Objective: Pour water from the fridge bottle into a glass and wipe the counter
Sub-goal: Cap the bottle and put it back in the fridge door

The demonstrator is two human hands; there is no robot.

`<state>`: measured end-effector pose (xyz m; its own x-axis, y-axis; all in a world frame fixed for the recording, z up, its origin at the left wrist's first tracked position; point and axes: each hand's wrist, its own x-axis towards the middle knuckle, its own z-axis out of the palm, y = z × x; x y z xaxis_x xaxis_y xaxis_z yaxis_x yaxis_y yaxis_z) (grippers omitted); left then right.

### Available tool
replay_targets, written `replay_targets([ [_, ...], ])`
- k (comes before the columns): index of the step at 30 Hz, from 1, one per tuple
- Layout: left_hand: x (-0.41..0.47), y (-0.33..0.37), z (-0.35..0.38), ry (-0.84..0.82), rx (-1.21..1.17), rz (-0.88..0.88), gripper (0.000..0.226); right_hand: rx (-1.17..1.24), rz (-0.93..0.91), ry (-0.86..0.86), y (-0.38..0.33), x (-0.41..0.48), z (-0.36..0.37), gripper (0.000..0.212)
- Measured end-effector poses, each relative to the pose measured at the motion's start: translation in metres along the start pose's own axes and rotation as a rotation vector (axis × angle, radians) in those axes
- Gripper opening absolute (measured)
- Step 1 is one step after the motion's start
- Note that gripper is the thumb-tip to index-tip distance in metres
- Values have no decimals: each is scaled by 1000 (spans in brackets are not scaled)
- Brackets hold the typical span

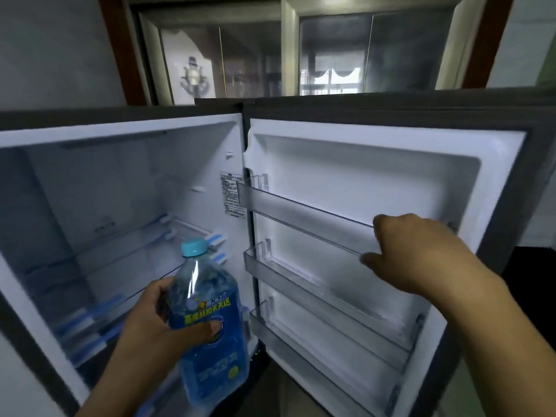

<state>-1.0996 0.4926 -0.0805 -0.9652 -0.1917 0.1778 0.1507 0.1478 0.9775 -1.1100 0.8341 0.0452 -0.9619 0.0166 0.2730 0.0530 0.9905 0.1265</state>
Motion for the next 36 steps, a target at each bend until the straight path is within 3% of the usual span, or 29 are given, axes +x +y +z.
replay_targets([
  [5,20,-7,22,92,40,13,88,151,-210,17,-25,81,20,48],
  [9,49,-4,15,185,79,49,87,57,-298,107,-49,138,40,50],
  [17,179,-11,-8,367,116,126,69,-52,-328,291,-13,179,72,48],
  [26,338,-62,-30,540,226,181,81,44,-324,319,16,201,87,51],
  [36,417,-117,-36,532,401,180,67,136,-235,302,23,212,94,55],
])
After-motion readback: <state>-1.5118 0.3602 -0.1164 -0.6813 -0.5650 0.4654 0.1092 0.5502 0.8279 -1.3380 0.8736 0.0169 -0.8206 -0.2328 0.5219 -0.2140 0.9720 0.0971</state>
